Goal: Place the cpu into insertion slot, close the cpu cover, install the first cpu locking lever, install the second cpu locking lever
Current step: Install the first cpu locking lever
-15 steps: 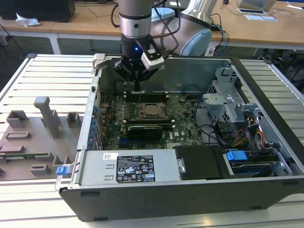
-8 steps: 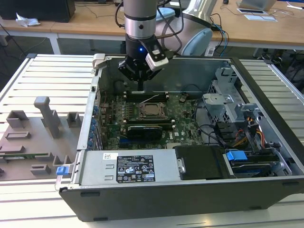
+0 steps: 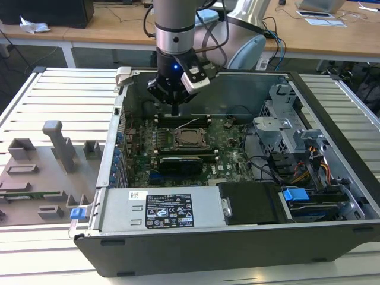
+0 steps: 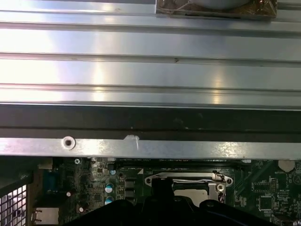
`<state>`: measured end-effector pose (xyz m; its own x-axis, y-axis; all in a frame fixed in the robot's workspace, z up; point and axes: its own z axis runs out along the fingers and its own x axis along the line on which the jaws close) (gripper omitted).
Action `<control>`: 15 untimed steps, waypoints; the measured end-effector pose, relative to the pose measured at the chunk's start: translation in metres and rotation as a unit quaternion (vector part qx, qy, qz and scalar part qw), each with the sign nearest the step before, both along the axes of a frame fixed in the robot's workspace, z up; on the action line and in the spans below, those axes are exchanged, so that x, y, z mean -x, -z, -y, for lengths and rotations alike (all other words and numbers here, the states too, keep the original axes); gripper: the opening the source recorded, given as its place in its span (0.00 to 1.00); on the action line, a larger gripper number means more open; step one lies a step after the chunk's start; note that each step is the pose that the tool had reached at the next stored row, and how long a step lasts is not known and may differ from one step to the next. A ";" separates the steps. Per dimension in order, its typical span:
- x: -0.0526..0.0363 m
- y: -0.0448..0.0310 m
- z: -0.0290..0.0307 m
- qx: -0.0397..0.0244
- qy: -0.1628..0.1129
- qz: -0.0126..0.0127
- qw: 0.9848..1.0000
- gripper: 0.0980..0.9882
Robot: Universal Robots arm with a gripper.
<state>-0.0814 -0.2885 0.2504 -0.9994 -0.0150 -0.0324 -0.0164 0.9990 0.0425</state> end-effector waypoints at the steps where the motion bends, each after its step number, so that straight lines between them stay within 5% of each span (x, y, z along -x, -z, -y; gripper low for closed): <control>1: 0.0000 0.0018 0.0000 0.000 0.000 0.000 1.000 0.01; 8: -0.0030 0.0223 0.0000 0.000 0.000 0.000 1.000 0.01; 15: -0.0100 0.0338 -0.0017 0.000 0.000 0.000 1.000 0.01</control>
